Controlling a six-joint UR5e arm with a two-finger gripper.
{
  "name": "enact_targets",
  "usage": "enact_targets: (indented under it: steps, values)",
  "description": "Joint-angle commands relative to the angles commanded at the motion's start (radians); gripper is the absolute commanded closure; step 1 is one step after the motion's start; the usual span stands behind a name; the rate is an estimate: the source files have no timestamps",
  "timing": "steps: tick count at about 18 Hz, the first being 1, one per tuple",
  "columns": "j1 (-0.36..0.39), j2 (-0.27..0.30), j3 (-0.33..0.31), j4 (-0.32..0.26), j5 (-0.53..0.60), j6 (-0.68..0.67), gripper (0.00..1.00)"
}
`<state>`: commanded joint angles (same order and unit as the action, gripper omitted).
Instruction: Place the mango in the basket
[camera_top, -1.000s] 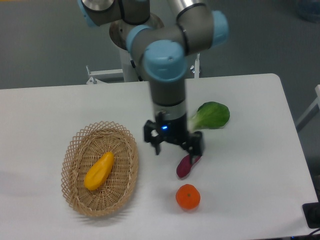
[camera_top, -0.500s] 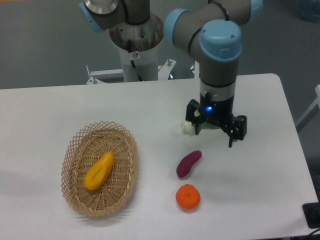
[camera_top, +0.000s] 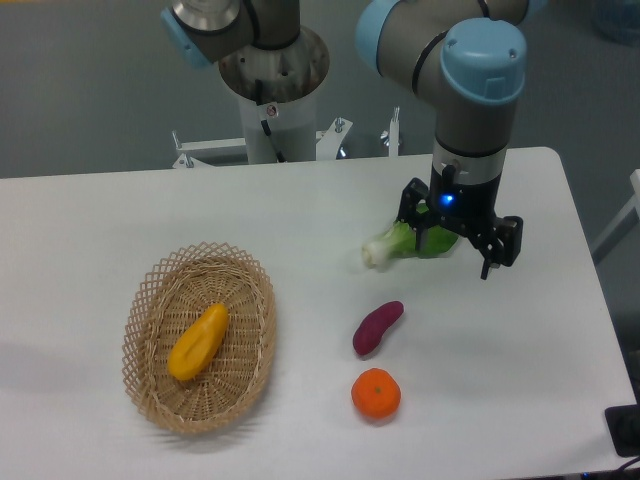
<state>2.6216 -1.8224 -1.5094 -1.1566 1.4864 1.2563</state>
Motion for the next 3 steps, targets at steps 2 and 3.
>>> enact_targets:
  steps: [2,3]
  values:
    - [0.000,0.000,0.000,0.000,0.000,0.000,0.00]
    - [0.002,0.002,0.000,0.000,-0.002,0.000,0.00]
